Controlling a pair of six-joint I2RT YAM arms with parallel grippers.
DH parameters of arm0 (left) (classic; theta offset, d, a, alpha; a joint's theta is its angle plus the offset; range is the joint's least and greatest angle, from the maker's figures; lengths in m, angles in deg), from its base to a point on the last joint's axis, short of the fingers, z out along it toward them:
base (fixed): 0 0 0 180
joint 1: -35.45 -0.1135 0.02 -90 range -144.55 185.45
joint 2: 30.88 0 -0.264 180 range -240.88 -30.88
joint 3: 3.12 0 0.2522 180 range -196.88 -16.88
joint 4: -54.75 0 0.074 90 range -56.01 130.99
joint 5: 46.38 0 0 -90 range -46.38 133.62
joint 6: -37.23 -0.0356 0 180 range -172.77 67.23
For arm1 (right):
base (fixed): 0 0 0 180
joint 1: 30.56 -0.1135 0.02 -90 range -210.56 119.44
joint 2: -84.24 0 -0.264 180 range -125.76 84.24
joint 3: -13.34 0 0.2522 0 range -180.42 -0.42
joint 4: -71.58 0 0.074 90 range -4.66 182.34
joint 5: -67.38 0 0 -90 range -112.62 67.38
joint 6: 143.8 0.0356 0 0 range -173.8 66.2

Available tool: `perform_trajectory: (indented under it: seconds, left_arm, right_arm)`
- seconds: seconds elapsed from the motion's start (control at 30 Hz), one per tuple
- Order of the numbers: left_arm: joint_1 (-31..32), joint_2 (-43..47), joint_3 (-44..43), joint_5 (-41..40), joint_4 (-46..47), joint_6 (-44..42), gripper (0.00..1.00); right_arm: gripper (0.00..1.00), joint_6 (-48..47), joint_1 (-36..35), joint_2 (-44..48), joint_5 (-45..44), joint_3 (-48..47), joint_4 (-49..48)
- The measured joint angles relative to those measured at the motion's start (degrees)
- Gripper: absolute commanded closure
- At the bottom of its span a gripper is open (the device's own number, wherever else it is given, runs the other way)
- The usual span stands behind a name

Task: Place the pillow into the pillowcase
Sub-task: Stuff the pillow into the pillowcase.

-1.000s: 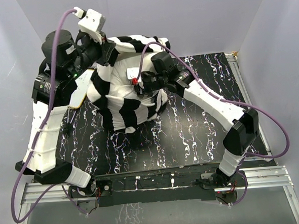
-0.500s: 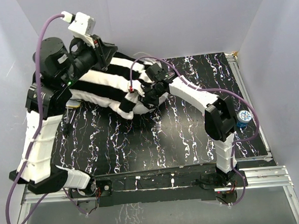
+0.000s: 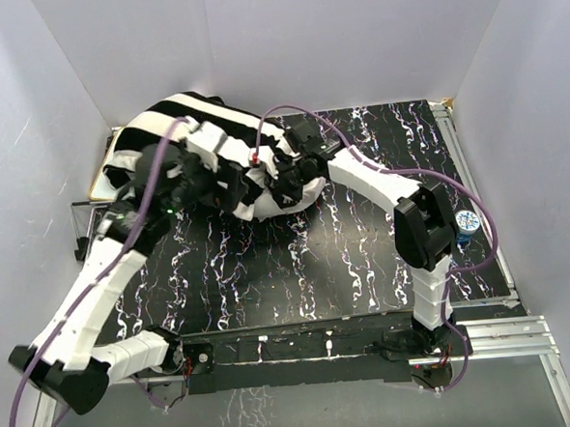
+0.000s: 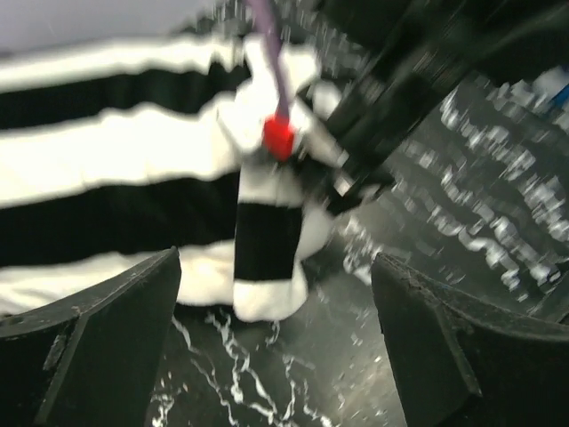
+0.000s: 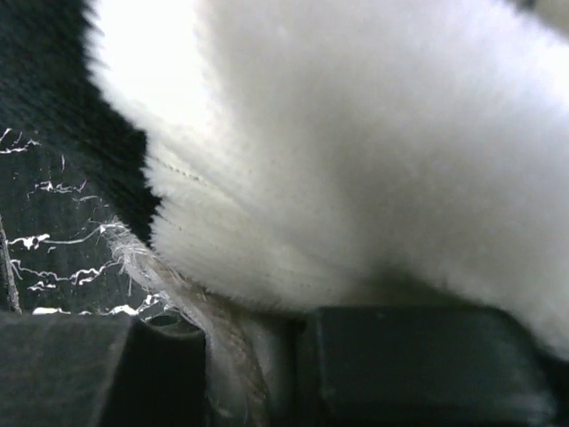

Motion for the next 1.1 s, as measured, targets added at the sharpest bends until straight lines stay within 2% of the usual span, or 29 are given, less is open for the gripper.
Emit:
perform_trajectory:
  seconds: [0.1,0.23,0.47,0.5,0.53,0.57,0.6,0.63,0.67,0.9,1.0,1.1]
  left_arm:
    - [0.0,-2.4,9.3,-0.7,2.6,-1.7,0.11]
    - [0.0,-6.4,15.9,-1.3,8.3,-2.5,0.1]
    - [0.0,-11.0,18.3,0.6,22.0,1.5,0.11]
    - [0.0,-11.6,18.3,0.8,24.0,2.4,0.16]
    - [0.0,-12.2,18.3,1.0,25.6,3.4,0.27]
    - [0.0,-12.9,18.3,1.2,27.1,4.3,0.49]
    - [0.0,-13.5,18.3,1.5,28.4,5.3,0.75]
    - [0.0,-14.3,18.0,1.7,29.1,6.2,0.93]
    - [0.0,-15.3,17.4,1.9,29.3,6.9,1.0]
    - [-0.2,-22.1,6.9,9.5,27.4,11.6,1.0]
    - [-0.4,-24.4,-1.9,14.1,27.6,16.7,1.0]
    - [-0.8,-27.6,-11.8,18.4,29.7,23.8,1.0]
  right_arm:
    - [0.86,1.4,1.6,2.2,1.9,5.1,-4.2]
    - [0.87,3.4,3.8,6.2,4.5,10.8,-9.7]
    - [0.88,6.3,5.0,8.9,7.6,13.7,-15.0]
    - [0.88,6.5,4.9,8.9,8.0,14.0,-15.7]
    - [0.88,6.9,4.9,8.9,8.4,14.4,-16.3]
    - [0.88,7.3,4.9,8.9,8.7,14.7,-16.8]
    - [0.88,7.7,4.9,8.9,8.9,15.1,-17.4]
    - [0.88,7.9,5.0,8.9,9.0,15.4,-17.7]
    - [0.88,8.5,5.2,8.9,9.2,15.5,-18.0]
    - [0.89,13.6,10.7,10.4,12.0,16.3,-22.2]
    - [0.9,15.6,14.3,12.9,14.1,15.5,-23.5]
    - [0.9,17.6,17.1,15.5,16.2,10.8,-23.6]
